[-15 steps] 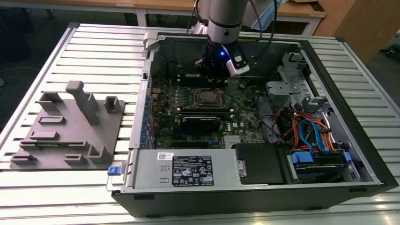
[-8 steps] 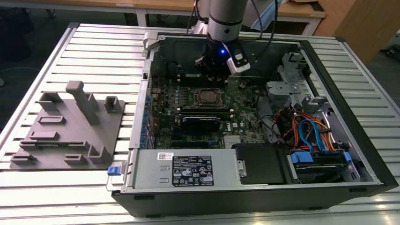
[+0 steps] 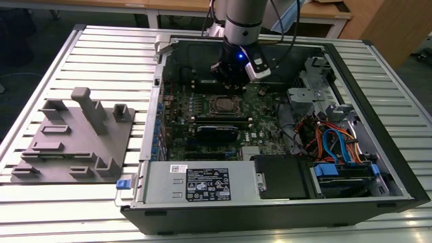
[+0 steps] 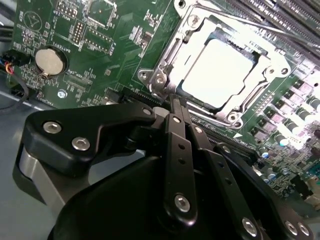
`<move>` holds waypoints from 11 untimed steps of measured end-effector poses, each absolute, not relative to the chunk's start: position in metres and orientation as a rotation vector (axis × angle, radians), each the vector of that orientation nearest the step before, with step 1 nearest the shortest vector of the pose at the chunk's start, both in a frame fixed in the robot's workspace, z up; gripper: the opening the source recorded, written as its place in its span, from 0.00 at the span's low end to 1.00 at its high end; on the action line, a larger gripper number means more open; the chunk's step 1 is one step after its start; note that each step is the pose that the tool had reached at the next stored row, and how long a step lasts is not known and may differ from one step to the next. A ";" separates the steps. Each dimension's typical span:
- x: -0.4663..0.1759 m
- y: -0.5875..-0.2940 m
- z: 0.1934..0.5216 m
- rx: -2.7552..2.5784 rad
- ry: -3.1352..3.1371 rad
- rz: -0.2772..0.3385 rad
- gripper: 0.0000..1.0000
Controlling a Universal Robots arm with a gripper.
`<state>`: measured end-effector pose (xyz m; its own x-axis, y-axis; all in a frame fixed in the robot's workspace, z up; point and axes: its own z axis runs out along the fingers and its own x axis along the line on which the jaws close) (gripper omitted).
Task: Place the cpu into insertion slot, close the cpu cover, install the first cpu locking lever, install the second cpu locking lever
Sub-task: 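Install the first cpu locking lever, then install the second cpu locking lever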
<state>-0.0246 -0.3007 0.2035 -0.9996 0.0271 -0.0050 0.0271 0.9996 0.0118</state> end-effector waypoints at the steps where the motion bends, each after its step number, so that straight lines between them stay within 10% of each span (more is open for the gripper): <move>1: -0.025 -0.301 0.203 0.042 3.136 0.018 0.10; 11: -0.025 -0.302 0.203 0.042 3.136 0.018 0.10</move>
